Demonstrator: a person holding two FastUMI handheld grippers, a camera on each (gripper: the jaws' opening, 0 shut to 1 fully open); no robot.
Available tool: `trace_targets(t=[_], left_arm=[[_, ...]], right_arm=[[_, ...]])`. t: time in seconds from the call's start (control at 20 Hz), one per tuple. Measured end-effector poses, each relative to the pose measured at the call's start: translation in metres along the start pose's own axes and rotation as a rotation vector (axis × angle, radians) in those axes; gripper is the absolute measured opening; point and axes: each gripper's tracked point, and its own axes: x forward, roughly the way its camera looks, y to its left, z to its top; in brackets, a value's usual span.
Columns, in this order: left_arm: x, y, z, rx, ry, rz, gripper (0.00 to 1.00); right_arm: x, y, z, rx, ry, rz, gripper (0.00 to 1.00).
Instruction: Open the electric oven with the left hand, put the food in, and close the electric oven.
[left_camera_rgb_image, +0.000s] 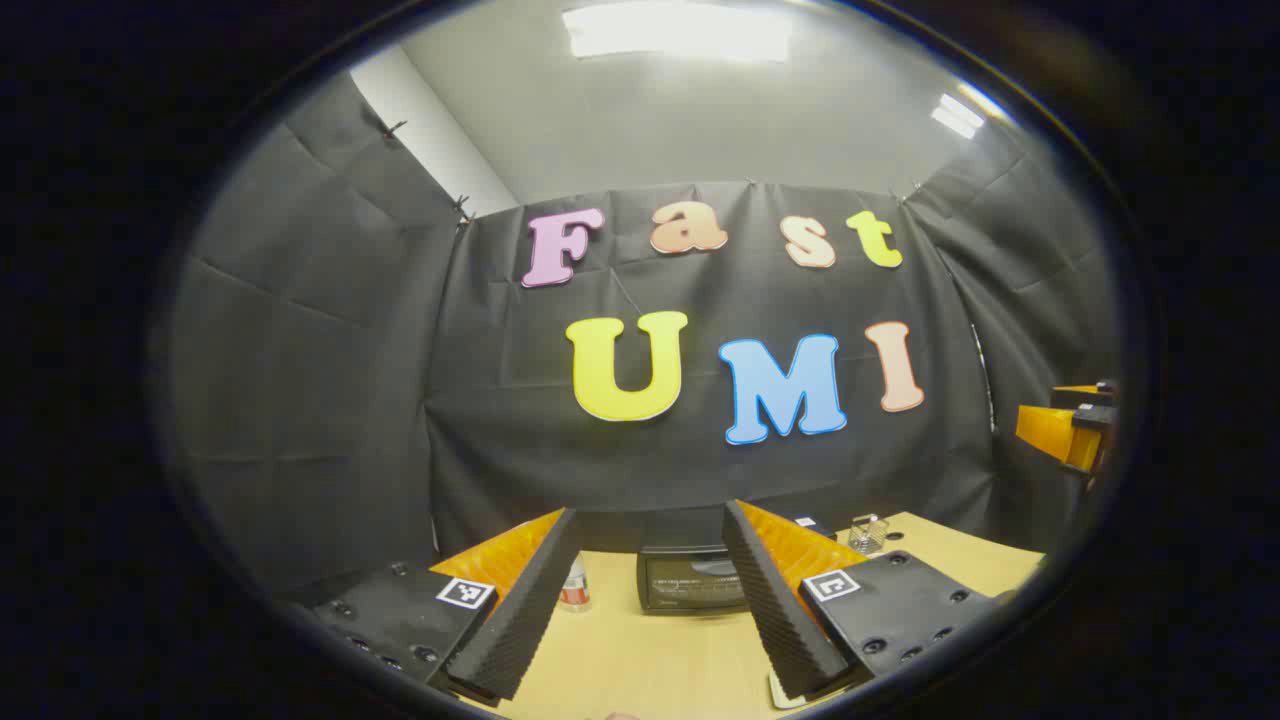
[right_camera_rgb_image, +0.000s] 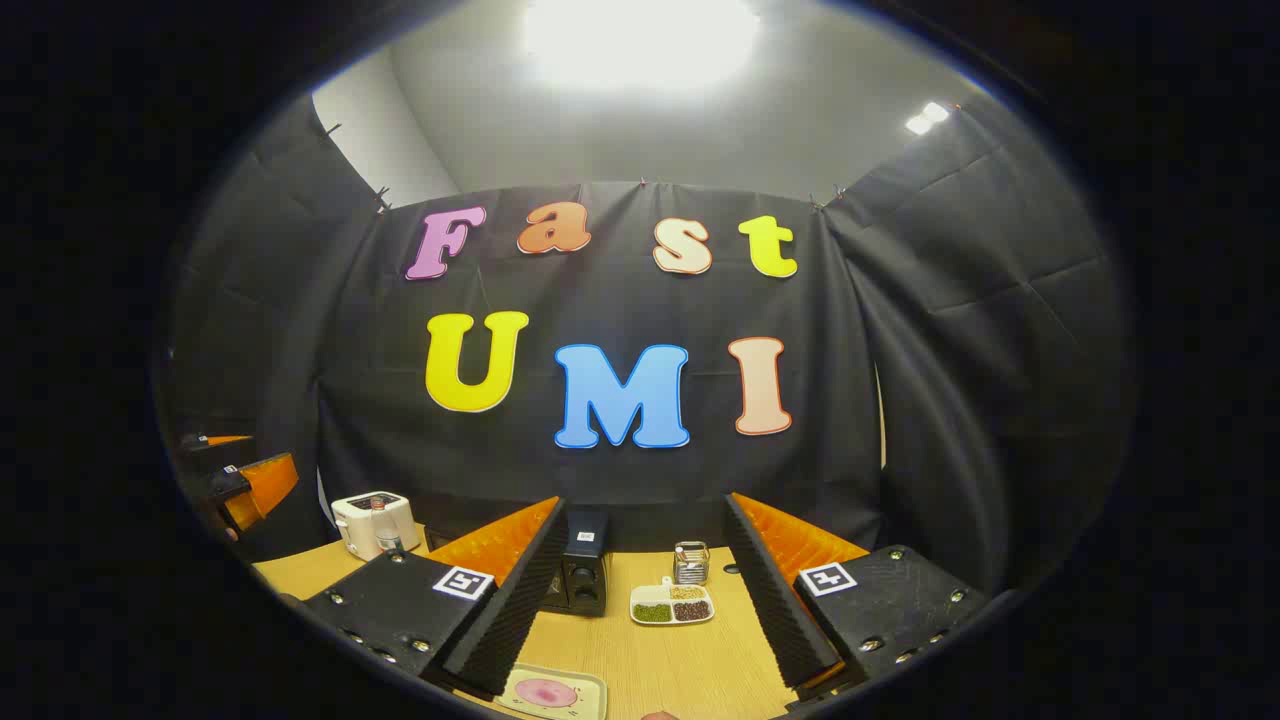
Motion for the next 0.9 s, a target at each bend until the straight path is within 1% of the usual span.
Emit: trace_targets(t=[0.3,0.6,0.65,0.7,0.75,0.8,0.85,0.9], left_arm=[[-0.004,-0.005,0.007,-0.008,-0.016,0.002,1.00],[-0.010,-0.016,0.009,0.004,-0.018,0.002,1.00],[-0.011,-0.017,0.010,0.005,-0.018,0.004,1.00],[-0.011,-0.020,0.009,0.004,-0.020,0.003,1.00],[-0.012,-0.023,0.009,0.004,-0.019,0.003,1.00],[-0.012,-0.026,0.008,0.004,-0.019,0.004,0.97],[-0.012,-0.029,0.008,0.002,-0.020,0.007,0.97],[-0.013,-0.032,0.007,0.000,-0.019,0.009,0.94]], right_arm=[[-0.002,-0.008,0.003,-0.009,-0.011,-0.004,0.95],[-0.003,-0.015,0.002,-0.010,-0.015,0.005,0.95],[-0.002,-0.016,0.001,-0.010,-0.013,0.009,0.92],[-0.002,-0.016,0.001,-0.009,-0.013,0.012,0.95],[-0.003,-0.018,0.001,-0.009,-0.015,0.014,0.95],[-0.003,-0.020,0.002,-0.012,-0.018,0.018,0.95],[-0.004,-0.022,0.001,-0.017,-0.021,0.022,0.95],[-0.004,-0.026,0.001,-0.022,-0.023,0.027,0.95]])
